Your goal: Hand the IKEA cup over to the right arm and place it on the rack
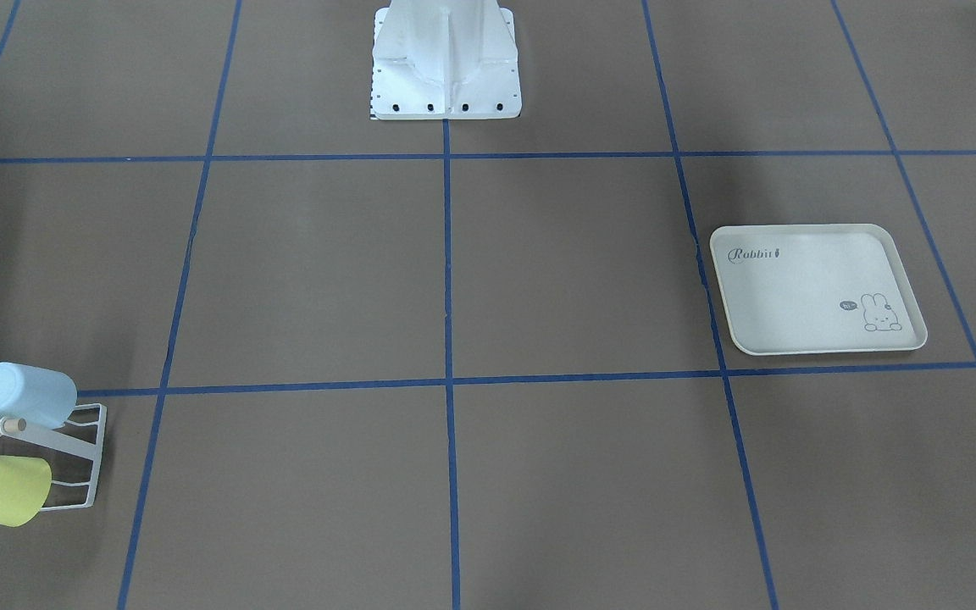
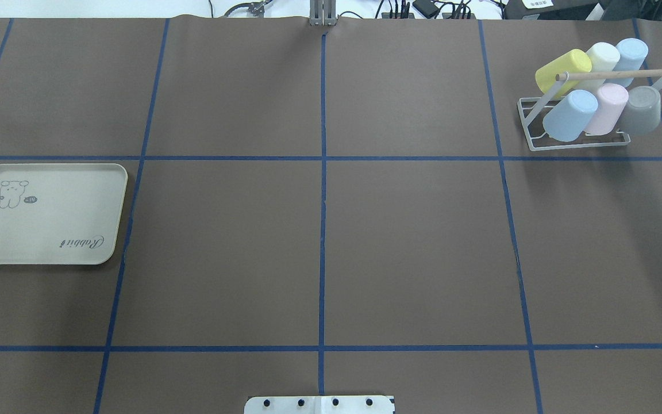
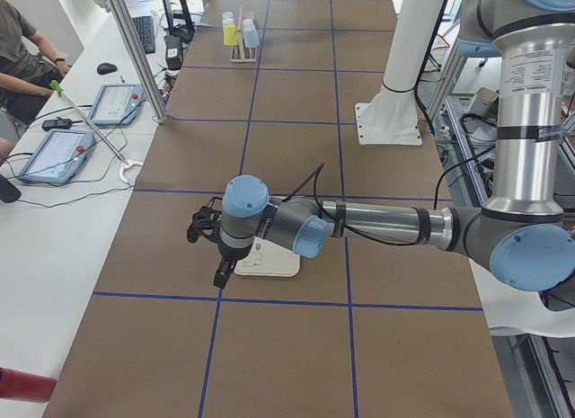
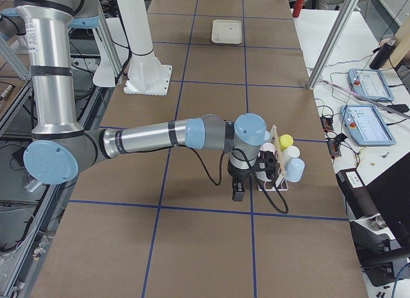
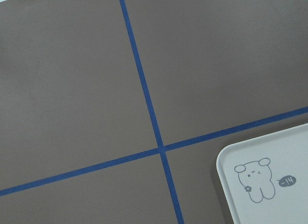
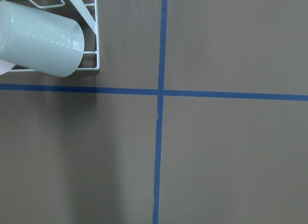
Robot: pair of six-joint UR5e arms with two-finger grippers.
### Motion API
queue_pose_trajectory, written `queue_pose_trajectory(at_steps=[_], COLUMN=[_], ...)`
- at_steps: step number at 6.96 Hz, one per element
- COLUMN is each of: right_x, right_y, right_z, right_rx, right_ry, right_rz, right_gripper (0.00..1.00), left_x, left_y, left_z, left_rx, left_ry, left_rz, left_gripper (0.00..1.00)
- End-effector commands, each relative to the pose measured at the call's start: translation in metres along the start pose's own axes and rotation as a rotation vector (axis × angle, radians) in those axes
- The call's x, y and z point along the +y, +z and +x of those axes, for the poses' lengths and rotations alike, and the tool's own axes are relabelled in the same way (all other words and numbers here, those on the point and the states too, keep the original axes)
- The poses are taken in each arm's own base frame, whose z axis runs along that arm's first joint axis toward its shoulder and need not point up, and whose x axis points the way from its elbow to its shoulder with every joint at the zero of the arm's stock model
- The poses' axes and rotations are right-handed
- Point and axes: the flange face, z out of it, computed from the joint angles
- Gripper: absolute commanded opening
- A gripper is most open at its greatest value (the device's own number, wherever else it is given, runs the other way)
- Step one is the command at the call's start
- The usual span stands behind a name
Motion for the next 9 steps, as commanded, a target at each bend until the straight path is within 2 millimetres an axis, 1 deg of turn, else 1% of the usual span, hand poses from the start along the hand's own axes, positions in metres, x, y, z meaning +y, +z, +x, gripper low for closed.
queue_pose_trajectory(at_steps=[1, 4, 6, 8, 9], right_x=[-0.0008, -0.0007, -0.0009, -0.0042, -0.0044], right_y=[-0.0013, -0.0012, 0.0005, 0.0043, 0.0053], right_z=[-0.0016, -0.0015, -0.0011, -0.0100, -0.0096], right_rx=[-0.001, -0.001, -0.002, -0.003, -0.008], right_ry=[-0.004, -0.003, -0.002, -0.016, -0.015], right_rz=[0.003, 0.002, -0.001, -0.010, -0.011], right_gripper=[0.99, 0.99, 0.99, 0.99, 0.99], left_x=[0.0003, 0.0004, -0.0045, -0.0019, -0.0022], left_y=[0.0003, 0.0013, -0.0005, 0.0038, 0.0054], left_z=[-0.0012, -0.0010, 0.0005, -0.0025, -0.0005], left_rx=[0.001, 0.002, 0.000, 0.009, 0.043], left_ry=[0.000, 0.001, -0.003, -0.026, -0.051], left_rz=[0.001, 0.000, 0.000, -0.025, -0.052], left_gripper=[1.00, 1.00, 1.00, 1.00, 1.00])
